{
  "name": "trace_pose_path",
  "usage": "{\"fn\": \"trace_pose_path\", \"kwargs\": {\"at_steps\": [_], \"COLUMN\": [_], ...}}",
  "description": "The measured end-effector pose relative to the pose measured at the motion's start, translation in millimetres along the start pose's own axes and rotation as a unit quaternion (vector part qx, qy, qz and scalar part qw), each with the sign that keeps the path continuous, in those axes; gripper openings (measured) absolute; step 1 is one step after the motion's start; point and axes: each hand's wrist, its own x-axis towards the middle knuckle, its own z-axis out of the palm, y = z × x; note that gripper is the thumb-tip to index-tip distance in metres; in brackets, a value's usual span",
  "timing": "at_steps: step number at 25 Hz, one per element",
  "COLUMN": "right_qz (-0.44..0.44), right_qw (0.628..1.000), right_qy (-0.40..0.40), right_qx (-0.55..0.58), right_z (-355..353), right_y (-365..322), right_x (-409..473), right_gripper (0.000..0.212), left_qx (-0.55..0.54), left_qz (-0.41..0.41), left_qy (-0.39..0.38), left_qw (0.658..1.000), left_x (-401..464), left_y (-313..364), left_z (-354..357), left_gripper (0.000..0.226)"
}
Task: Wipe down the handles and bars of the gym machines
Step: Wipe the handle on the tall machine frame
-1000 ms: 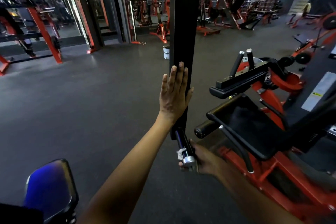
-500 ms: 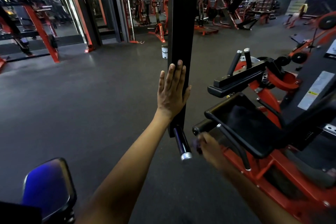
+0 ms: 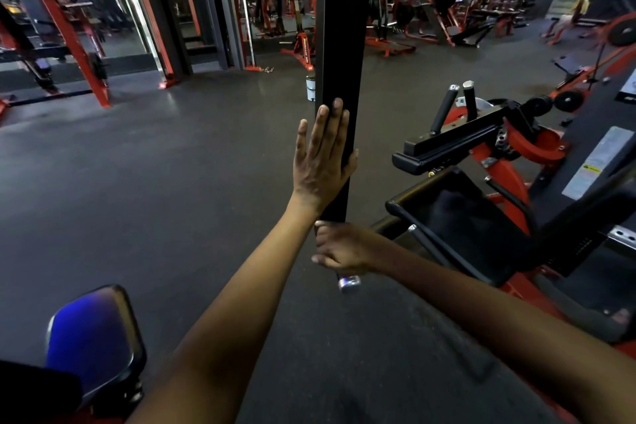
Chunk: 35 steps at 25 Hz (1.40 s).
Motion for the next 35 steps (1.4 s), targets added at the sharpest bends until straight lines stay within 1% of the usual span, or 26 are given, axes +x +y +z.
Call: {"fn": "trace_pose_path", "kwargs": {"at_steps": [2,4,6,7,8,10,11,12,13,14,16,17,18,20,21,22,23,24,25,26,28,29,32,33,34,35], "right_qz": [0.03,0.026,0.072,0.138,0.231,0.454,0.528,0.572,0.592,0.595,0.594,0.587,0.584,0.539,0.553,0.573,0.587,0.591,0.547,0.502,0.438,0.407,0.381,0.402,0.429,0.474], "right_qw": [0.999,0.995,0.963,0.925,0.862,0.66,0.589,0.565,0.575,0.615,0.742,0.765,0.753,0.754,0.697,0.668,0.671,0.588,0.49,0.411,0.318,0.285,0.216,0.221,0.25,0.304], "right_qy": [-0.022,-0.033,0.059,0.146,0.244,0.375,0.376,0.334,0.264,0.177,0.001,-0.1,-0.175,-0.107,-0.101,-0.138,-0.058,0.018,0.049,0.057,0.1,0.115,0.124,0.115,0.091,0.074], "right_qx": [0.008,0.09,0.252,0.322,0.38,0.466,0.482,0.491,0.5,0.486,0.31,0.246,0.249,0.359,0.446,0.454,0.45,0.552,0.677,0.759,0.835,0.86,0.89,0.881,0.863,0.823], "right_z": [2.7,7.0,15.0,21.8,28.1,31.2,23.8,18.9,10.3,4.5,5.1,8.6,7.2,20.7,6.3,-3.5,6.5,7.4,3.7,3.1,11.0,15.6,35.8,39.1,39.9,41.2], "right_y": [-4.3,-13.4,-27.9,-36.3,-43.9,-44.7,-41.3,-38.4,-35.0,-34.3,-47.9,-59.4,-70.3,-62.2,-50.5,-49.7,-37.6,-23.9,-16.0,-15.7,-22.2,-28.6,-50.5,-54.3,-55.9,-54.4], "right_x": [3.6,-28.0,-68.5,-82.3,-88.1,-76.4,-59.3,-40.5,-20.1,1.5,34.0,41.7,38.4,28.8,31.4,34.0,33.9,31.8,22.9,16.5,4.4,0.6,-16.8,-26.0,-36.0,-43.9], "right_gripper": [0.043,0.04,0.027,0.021,0.018,0.016,0.014,0.019,0.025,0.029,0.047,0.057,0.063,0.065,0.061,0.051,0.038,0.025,0.022,0.024,0.033,0.039,0.06,0.065,0.066,0.061], "left_qx": [0.005,0.004,0.003,-0.004,-0.012,-0.025,-0.035,-0.044,-0.048,-0.049,-0.063,-0.068,-0.066,-0.061,-0.064,-0.067,-0.07,-0.072,-0.071,-0.071,-0.074,-0.07,-0.063,-0.066,-0.066,-0.062], "left_qz": [0.003,0.003,0.002,0.0,0.0,-0.002,-0.002,-0.002,-0.003,-0.006,-0.014,-0.013,-0.012,-0.014,-0.017,-0.019,-0.021,-0.023,-0.026,-0.027,-0.022,-0.016,-0.007,-0.007,-0.006,-0.005], "left_qy": [-0.001,-0.001,-0.001,-0.002,-0.002,0.001,0.001,0.003,0.007,0.01,0.003,0.0,-0.002,-0.006,-0.007,-0.006,-0.005,-0.002,0.003,0.007,0.005,0.003,-0.012,-0.016,-0.019,-0.019], "left_qw": [1.0,1.0,1.0,1.0,1.0,1.0,0.999,0.999,0.999,0.999,0.998,0.998,0.998,0.998,0.998,0.998,0.997,0.997,0.997,0.997,0.997,0.997,0.998,0.998,0.998,0.998], "left_x": [-0.3,-0.4,-0.4,-0.4,-0.7,-0.6,-0.1,0.0,-0.5,-0.4,0.3,-0.2,-1.4,-1.3,-0.2,0.2,-0.4,-1.4,-2.4,-2.4,-2.3,-3.0,-2.6,-2.5,-2.9,-3.3], "left_y": [-1.2,-1.8,-1.3,-1.3,-1.6,-1.2,-0.6,0.2,1.3,1.8,1.9,1.8,1.9,2.0,1.7,1.6,1.3,0.9,0.1,-1.7,-5.7,-7.0,-6.7,-6.3,-6.1,-6.1], "left_z": [-0.6,-1.5,-1.3,-0.5,0.1,0.0,-0.3,-0.7,-0.9,-1.0,-1.5,-0.9,-0.4,-1.3,-2.4,-3.7,-4.8,-5.7,-6.2,-7.0,-8.0,-8.3,-9.7,-9.3,-8.0,-6.7], "left_gripper": [0.083,0.084,0.085,0.085,0.085,0.083,0.082,0.082,0.082,0.082,0.083,0.083,0.083,0.082,0.082,0.083,0.083,0.083,0.082,0.082,0.081,0.082,0.083,0.082,0.081,0.081]}}
